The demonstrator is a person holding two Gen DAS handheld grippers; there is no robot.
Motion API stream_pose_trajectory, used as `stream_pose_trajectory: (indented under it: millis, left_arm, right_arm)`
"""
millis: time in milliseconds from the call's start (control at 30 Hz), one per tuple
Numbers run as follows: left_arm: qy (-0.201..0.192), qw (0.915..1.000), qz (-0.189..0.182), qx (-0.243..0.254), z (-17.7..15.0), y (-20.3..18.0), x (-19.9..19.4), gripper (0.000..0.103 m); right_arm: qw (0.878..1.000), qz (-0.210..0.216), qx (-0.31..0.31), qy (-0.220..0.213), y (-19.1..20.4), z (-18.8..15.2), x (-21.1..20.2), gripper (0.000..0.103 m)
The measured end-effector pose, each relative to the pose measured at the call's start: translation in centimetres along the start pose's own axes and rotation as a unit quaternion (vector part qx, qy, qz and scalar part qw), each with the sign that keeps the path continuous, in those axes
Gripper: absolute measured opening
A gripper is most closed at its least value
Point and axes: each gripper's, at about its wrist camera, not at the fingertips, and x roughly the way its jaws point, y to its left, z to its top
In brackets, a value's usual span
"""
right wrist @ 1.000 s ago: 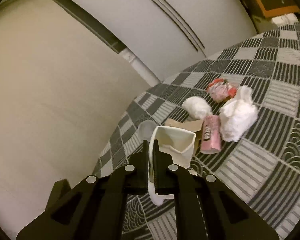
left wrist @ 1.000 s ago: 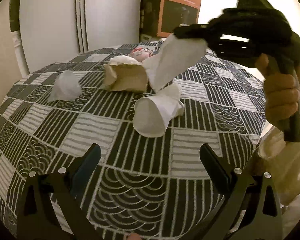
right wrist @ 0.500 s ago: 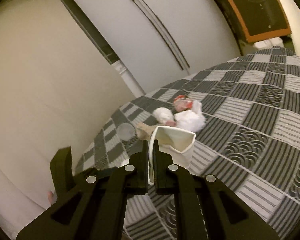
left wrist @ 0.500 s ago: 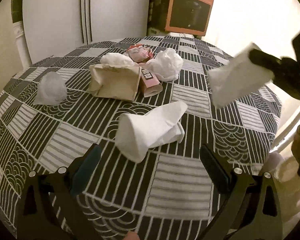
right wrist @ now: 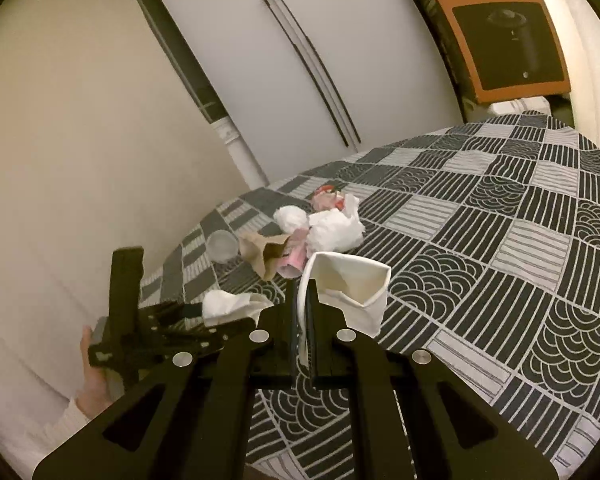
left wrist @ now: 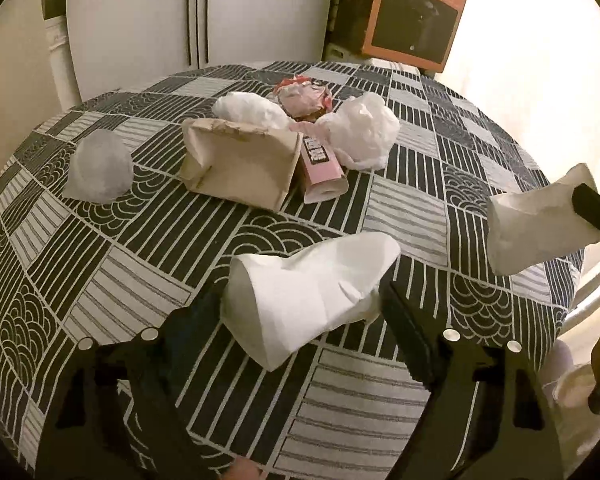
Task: Collect trash
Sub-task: 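Grasp a white crumpled tissue with the left tool, then lower both tools under the table and release cup and tissue into the bin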
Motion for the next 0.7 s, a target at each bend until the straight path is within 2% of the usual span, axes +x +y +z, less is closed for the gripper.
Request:
stream_pose_trajectory:
  millis: [200, 700]
  left_arm:
    - [-0.014, 0.9995, 0.012, 0.028, -0.7, -0.7, -1.9, 0.081]
    - [-0.035, 0.9984, 0.010, 0.043, -4.8, -1.7, -6.6, 0.081]
  right_arm:
    - [1.000, 0.003, -0.004, 0.008, 0.9, -0.8, 0.0, 0.004]
    - [0.999, -0.015, -0.042, 0.025, 6.0, -4.3, -2.5, 0.004]
